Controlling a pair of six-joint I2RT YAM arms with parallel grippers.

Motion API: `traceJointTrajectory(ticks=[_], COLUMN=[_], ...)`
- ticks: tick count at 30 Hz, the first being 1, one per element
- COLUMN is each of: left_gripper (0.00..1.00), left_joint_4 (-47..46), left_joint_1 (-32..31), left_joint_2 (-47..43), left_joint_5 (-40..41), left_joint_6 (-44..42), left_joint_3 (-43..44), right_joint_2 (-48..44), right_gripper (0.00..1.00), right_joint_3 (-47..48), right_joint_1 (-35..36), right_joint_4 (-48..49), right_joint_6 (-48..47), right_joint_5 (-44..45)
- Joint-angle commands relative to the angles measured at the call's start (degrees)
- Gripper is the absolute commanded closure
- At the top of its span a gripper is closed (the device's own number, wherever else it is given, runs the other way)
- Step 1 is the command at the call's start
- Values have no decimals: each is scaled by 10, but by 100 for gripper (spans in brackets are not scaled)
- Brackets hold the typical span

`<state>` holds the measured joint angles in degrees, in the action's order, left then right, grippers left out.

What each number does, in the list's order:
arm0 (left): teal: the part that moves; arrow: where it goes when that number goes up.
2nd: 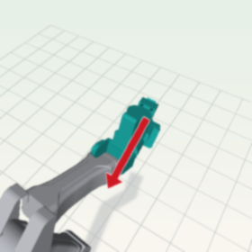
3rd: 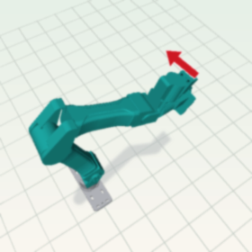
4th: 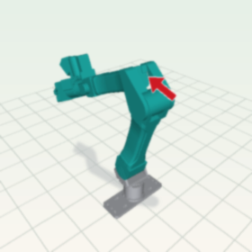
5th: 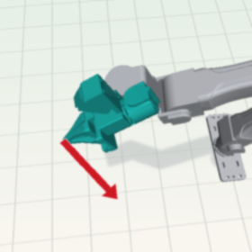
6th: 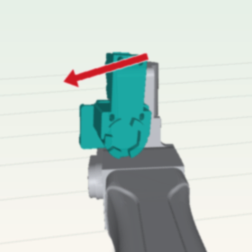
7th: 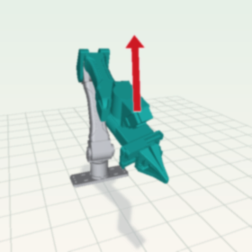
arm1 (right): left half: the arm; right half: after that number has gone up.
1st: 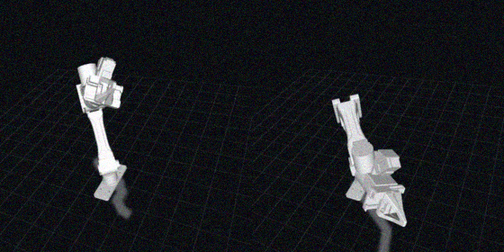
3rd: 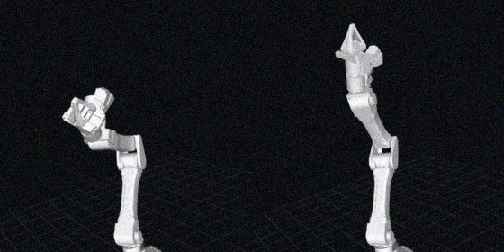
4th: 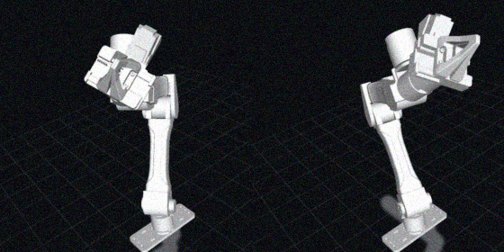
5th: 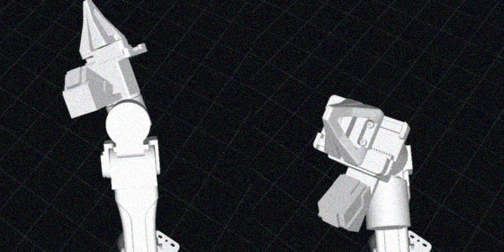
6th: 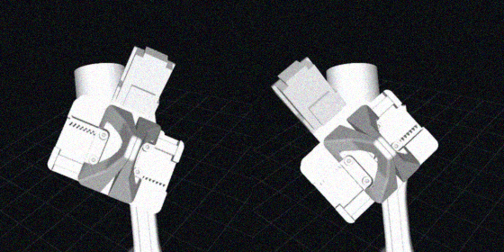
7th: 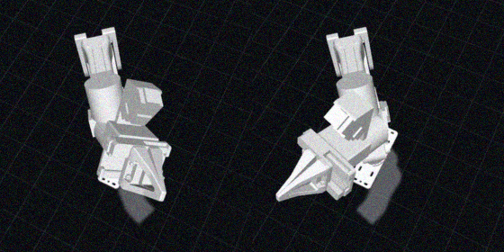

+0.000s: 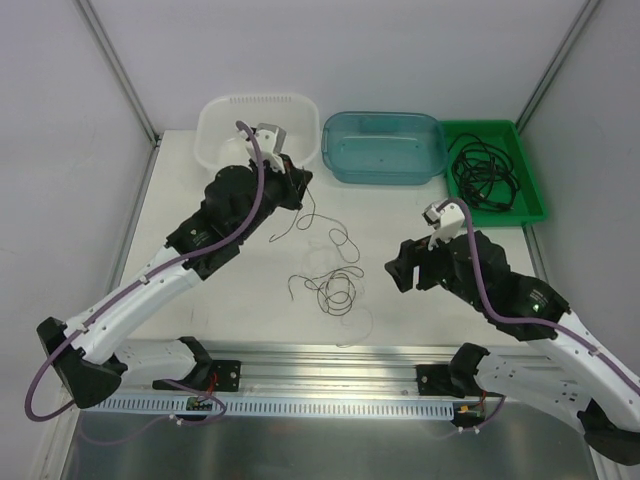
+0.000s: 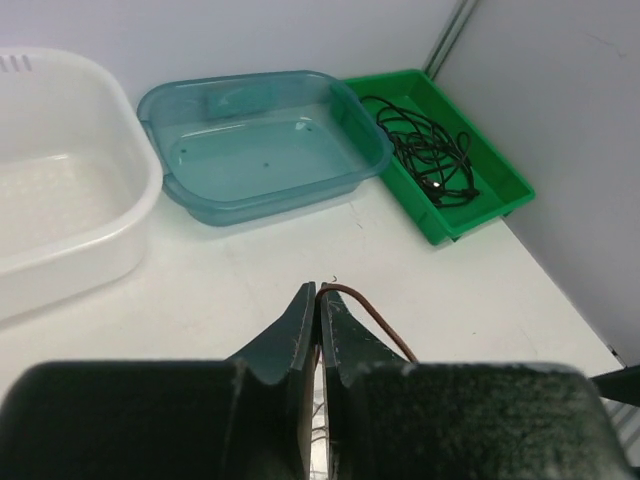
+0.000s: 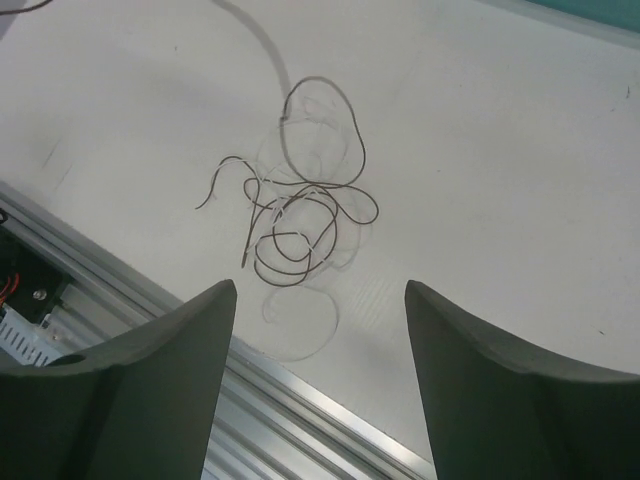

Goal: Untangle the cables

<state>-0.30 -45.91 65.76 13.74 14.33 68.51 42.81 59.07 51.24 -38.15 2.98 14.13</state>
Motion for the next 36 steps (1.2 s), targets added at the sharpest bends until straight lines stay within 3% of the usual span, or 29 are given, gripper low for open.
traceJointTrajectory(ticks=[1, 11, 16, 23, 28, 31, 36], left_gripper=[100, 100, 100, 100, 100, 100, 95], left_joint_4=[62, 136, 134, 134, 109, 24, -125], left_joint_1=[41, 142, 194, 245, 283, 304, 341], left_joint_2=[-13, 51, 107, 240, 377, 410, 444], left_joint_5=[-45, -89, -91, -54, -49, -27, -5], left_joint_6=[38, 13, 9, -54, -52, -58, -52], left_joint_3=[58, 222, 317, 561, 744, 737, 618], right_joint_2=[-31, -109, -121, -116, -107, -99, -84], right_gripper=[28, 21, 4, 1, 1, 1, 1], right_joint_3=[6, -76, -109, -137, -145, -149, -159], right_joint_1=[-2, -1, -1, -2, -2, -1, -1], right_joint_4=[-11, -24, -18, -16, -17, -13, -7], right_joint_6=[-7, -1, 5, 17, 23, 24, 22], right_joint_5=[-34, -15, -27, -48, -46, -50, -58])
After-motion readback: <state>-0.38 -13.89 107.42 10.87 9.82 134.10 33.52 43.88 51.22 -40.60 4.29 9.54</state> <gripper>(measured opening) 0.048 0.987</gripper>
